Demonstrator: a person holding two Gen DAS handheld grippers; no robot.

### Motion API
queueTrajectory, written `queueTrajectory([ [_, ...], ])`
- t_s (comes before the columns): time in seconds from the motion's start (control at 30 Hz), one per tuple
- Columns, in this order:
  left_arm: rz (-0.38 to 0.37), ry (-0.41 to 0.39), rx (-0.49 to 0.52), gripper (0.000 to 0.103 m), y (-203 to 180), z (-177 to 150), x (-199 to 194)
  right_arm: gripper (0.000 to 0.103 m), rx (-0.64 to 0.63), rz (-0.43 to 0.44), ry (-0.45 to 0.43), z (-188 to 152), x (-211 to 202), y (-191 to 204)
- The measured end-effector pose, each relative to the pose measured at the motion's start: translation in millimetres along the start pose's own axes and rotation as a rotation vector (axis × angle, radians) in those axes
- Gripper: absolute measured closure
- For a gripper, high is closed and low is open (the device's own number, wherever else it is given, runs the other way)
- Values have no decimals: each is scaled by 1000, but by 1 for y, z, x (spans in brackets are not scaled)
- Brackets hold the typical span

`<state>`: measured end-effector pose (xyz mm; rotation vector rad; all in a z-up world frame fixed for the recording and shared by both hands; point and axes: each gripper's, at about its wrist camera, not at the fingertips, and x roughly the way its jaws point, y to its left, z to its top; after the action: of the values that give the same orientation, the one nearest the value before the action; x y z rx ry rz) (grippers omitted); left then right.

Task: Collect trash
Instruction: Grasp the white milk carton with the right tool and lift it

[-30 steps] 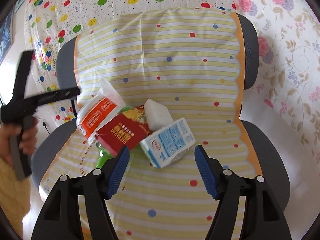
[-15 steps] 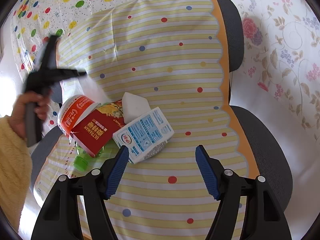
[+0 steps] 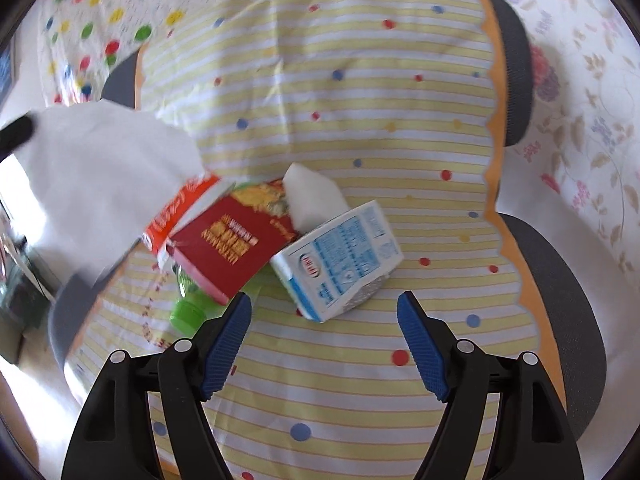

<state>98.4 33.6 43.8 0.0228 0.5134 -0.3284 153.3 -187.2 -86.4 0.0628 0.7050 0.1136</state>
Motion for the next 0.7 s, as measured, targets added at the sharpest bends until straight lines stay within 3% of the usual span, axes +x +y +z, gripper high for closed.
queueTrajectory([
  [0.27, 70, 138, -117, 103, 45, -61, 26, 27, -139, -124, 52, 0, 51, 32],
  [0.37, 71, 151, -161, 103, 59, -71, 28, 27, -203, -230, 53, 4, 70, 40],
  [0.57, 44, 166, -193, 103, 69, -81, 37, 29, -244, -317, 52, 9, 94, 45],
  [0.63, 29, 173, -204, 103, 69, -82, 38, 38, -247, -339, 45, 9, 95, 45],
  [0.67, 25, 175, -206, 103, 68, -83, 39, 49, -246, -344, 45, 8, 94, 45],
  [0.7, 21, 176, -209, 103, 67, -84, 38, 51, -240, -355, 40, 7, 90, 44],
])
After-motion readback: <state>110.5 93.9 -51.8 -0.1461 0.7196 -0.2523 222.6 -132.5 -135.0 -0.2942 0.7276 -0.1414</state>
